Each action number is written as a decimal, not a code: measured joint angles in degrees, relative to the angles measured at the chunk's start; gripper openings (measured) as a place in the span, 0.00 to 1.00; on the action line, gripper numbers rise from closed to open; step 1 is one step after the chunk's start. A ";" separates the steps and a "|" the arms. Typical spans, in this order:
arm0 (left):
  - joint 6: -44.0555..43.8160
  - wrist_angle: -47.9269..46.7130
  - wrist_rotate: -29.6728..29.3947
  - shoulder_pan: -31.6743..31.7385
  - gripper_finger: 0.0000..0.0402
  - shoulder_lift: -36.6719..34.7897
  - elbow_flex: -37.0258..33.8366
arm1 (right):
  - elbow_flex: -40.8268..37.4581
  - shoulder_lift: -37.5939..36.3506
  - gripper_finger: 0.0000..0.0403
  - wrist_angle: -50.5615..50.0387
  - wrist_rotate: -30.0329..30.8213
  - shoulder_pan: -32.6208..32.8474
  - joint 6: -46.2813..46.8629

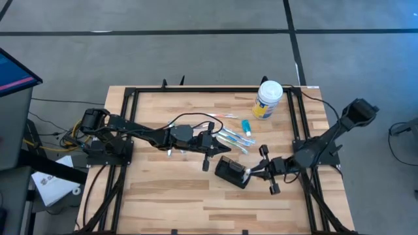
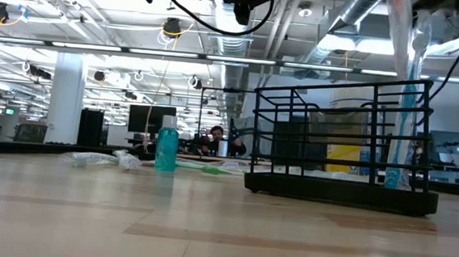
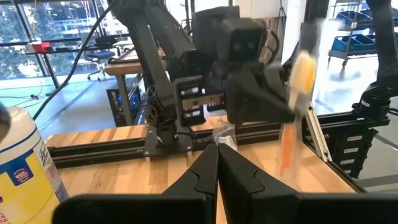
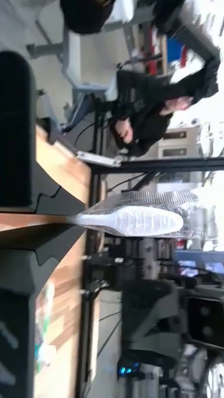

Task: Pick & Place toothbrushing station
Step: Put the bottom orange toothbrush into the mesh organizer, then put the top violet toothbrush into the mesh organizer

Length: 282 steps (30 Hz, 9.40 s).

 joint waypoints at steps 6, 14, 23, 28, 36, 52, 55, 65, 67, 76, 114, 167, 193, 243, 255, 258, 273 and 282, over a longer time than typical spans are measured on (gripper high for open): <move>0.00 -0.02 -0.01 0.00 0.01 0.00 0.02 | 0.00 4.12 0.01 2.10 1.07 0.14 0.33; 0.00 -0.08 0.01 0.00 0.01 0.00 0.02 | 0.00 4.65 0.02 1.93 1.07 0.26 0.46; 0.00 -0.13 0.00 0.00 0.01 0.00 0.02 | 0.00 4.65 0.01 0.91 3.71 2.35 0.85; 0.00 -0.13 0.01 0.00 0.01 0.00 0.02 | 0.00 4.65 0.01 0.43 5.79 3.76 0.43; 0.00 -0.15 0.00 0.00 0.01 0.00 0.02 | 0.00 4.65 0.02 -1.43 6.79 3.88 0.74; -0.02 -0.15 0.00 0.00 0.01 0.00 0.02 | -4.31 5.89 0.02 4.33 8.52 3.77 3.88; -0.01 -0.15 -0.01 0.00 0.01 0.00 0.02 | -4.29 8.15 0.02 6.70 8.51 3.75 3.91; -0.02 -0.15 0.00 0.00 0.01 0.00 0.02 | -4.35 17.35 0.03 16.47 8.50 3.49 2.57; 0.00 -0.15 -0.01 0.00 0.01 0.00 0.02 | -4.35 17.60 0.03 16.52 8.52 3.49 2.55; 0.00 -0.15 0.01 0.00 0.01 0.00 0.04 | -4.35 17.57 0.12 15.65 8.47 3.53 2.39; 0.00 -0.15 -0.01 0.00 0.01 -0.02 0.04 | -4.33 14.75 0.14 12.62 6.95 4.92 3.03; 0.00 -6.61 -0.89 1.93 0.01 -0.02 0.04 | -4.26 -25.61 0.24 -17.33 13.93 3.37 -2.64; -4.33 -32.56 -3.13 25.53 0.20 -0.04 0.04 | -4.26 -29.03 0.24 -21.31 13.92 0.40 -1.68; -2.36 -36.64 -4.71 25.31 0.29 11.58 0.00 | -4.22 -29.02 0.24 -22.58 13.88 0.43 -1.65; -2.36 -36.00 -3.88 25.03 0.28 13.62 0.00 | -4.22 -29.01 0.24 -22.58 13.87 0.43 -1.65; -2.36 -35.78 -3.88 25.03 0.25 13.68 0.00 | -4.22 -29.01 0.24 -22.58 13.88 0.43 -1.65; -2.73 -35.28 -3.79 25.09 0.02 14.88 0.07 | -4.22 -29.01 0.24 -22.61 13.86 0.43 -1.65; -2.83 -35.76 -3.81 24.99 0.01 11.84 -0.05 | -4.22 -29.01 0.24 -22.62 13.86 0.40 -1.65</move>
